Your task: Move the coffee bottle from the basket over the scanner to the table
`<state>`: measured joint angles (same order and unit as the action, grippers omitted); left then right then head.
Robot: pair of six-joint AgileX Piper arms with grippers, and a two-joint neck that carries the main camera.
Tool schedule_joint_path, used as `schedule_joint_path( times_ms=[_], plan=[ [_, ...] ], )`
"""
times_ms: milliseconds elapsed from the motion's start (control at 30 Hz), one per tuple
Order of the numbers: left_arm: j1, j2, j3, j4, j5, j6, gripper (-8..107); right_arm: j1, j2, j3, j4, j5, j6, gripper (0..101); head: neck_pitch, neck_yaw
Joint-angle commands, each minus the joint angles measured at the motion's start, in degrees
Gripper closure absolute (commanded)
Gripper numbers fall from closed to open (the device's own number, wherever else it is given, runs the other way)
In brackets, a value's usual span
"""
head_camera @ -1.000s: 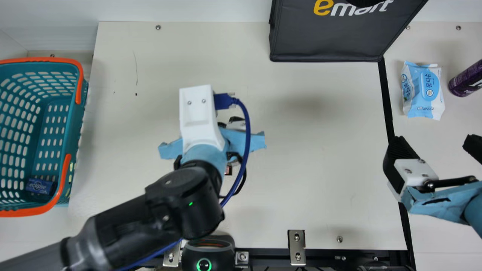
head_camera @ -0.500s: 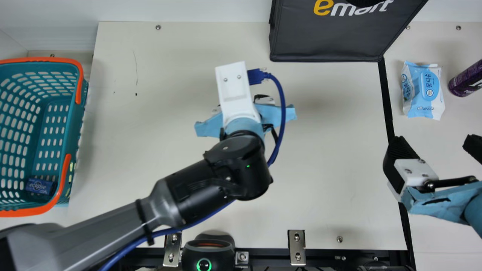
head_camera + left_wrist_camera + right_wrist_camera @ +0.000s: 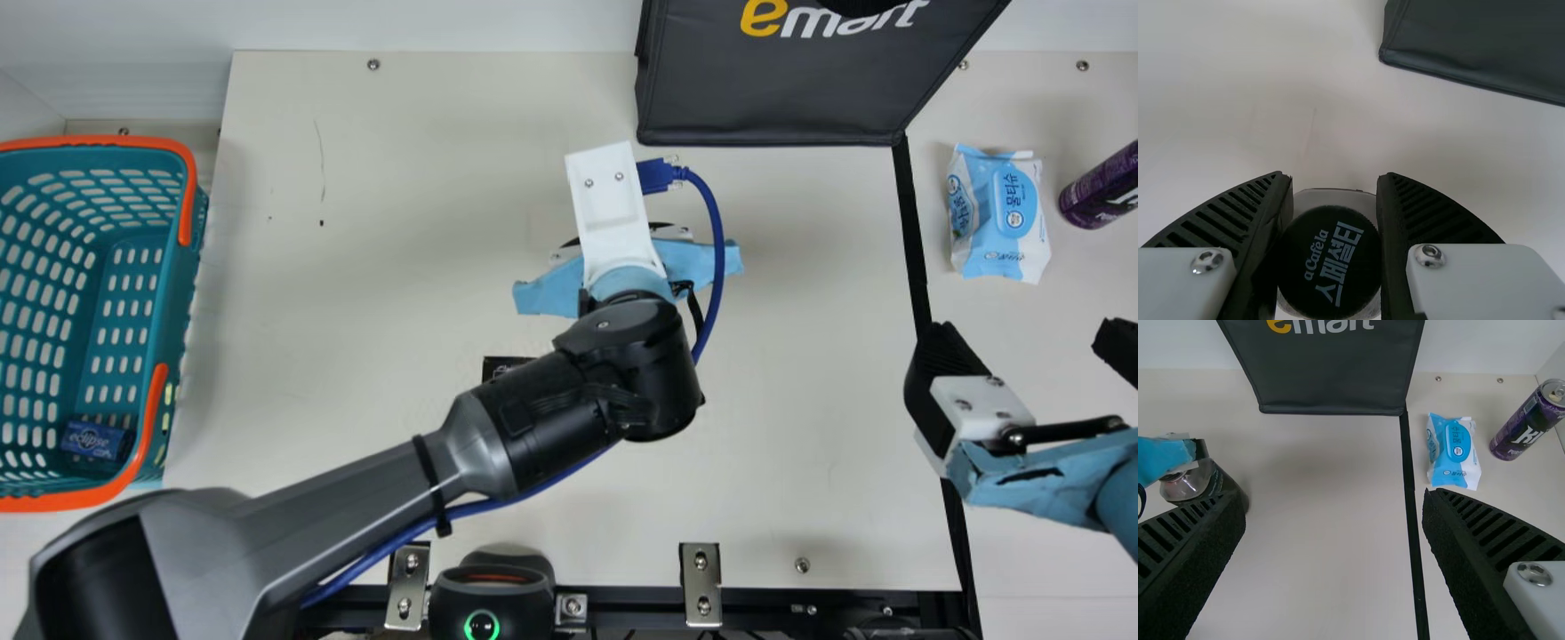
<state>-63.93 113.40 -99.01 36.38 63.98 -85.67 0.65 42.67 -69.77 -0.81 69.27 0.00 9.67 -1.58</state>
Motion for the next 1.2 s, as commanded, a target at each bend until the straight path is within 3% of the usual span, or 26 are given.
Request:
schedule_joint_path(
  times_ms=[0,333,567,900,1167],
  plan=[
    [0.15,0.19,-0.04,-0.31,-0.33,0.01,67,0.0,0.0,0.0,0.0,0.0,0.0,6,-1.75,0.0],
    [1.36,0.13,0.59,-3.38,-3.1,0.27,33,0.0,0.0,0.0,0.0,0.0,0.0,6,-1.75,0.0],
    [4.15,-2.74,2.73,-7.26,-9.45,0.4,10,0.0,0.0,0.0,0.0,0.0,0.0,6,-1.75,0.0],
    [12.28,-11.85,11.06,-16.48,-21.62,6.01,9,0.0,0.0,0.0,0.0,0.0,0.0,6,-1.75,0.0],
    [19.89,-22.66,22.03,-33.84,-31.75,28.13,9,0.0,0.0,0.0,0.0,0.0,0.0,6,-1.75,0.0]
  ],
)
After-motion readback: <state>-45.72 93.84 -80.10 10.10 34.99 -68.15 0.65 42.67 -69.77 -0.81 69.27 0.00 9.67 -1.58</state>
